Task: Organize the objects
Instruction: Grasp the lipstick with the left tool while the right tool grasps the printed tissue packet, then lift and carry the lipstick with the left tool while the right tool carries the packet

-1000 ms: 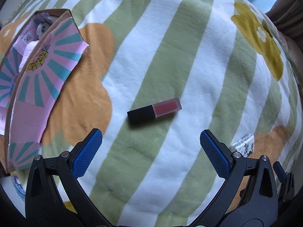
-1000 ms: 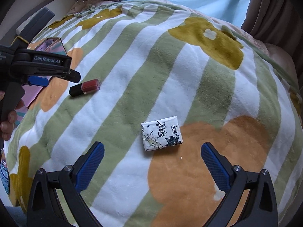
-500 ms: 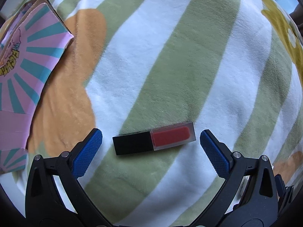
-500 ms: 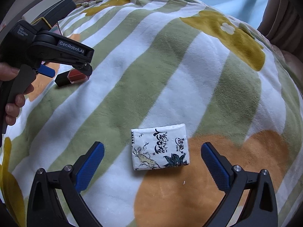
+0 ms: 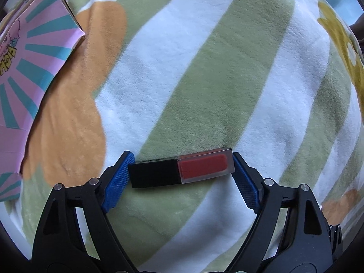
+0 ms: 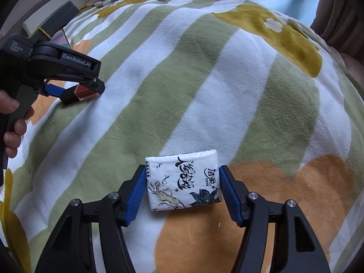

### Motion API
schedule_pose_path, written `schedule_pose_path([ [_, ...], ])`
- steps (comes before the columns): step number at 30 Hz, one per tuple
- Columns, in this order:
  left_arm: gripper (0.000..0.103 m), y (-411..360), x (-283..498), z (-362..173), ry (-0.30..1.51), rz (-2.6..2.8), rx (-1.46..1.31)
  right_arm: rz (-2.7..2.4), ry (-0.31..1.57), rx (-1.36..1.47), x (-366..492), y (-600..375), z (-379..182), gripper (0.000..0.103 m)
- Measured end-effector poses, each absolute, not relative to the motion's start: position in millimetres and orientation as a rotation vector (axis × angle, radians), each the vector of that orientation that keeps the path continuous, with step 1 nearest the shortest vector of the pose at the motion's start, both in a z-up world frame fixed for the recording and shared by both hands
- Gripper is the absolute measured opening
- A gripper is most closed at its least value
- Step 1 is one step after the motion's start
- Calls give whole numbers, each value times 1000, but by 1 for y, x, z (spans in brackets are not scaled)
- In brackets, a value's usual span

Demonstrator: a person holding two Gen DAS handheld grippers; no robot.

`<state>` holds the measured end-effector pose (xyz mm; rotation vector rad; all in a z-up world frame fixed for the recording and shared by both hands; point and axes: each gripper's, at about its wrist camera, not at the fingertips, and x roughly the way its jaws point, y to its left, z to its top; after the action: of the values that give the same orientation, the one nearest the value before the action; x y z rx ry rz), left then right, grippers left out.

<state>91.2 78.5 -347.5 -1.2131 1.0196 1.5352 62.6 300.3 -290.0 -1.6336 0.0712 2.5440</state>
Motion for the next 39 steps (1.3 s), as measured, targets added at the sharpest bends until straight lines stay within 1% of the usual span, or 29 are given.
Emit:
schedule_pose_path([
  [7,84,78,105,-337,1010,1518,-1178,2552,91,-1619,64,303,-287,58],
  [15,84,67,134,-300,1001,1453,-1067,2542,124,-1581,73,303,-261,58],
  [19,84,56,143,-273,989,1421,-1000,2523,146,-1556,80,297,-236,58],
  [24,84,41,108,-233,959,1377,-906,2486,190,-1523,84,282,-204,58],
  [28,84,5,94,-198,939,1334,-825,2457,232,-1472,90,266,-171,58],
  [34,84,-28,78,-145,921,1255,-731,2391,355,-1364,111,234,-115,58],
  [39,84,-61,57,-100,915,1192,-675,2323,405,-1285,130,201,-75,58],
])
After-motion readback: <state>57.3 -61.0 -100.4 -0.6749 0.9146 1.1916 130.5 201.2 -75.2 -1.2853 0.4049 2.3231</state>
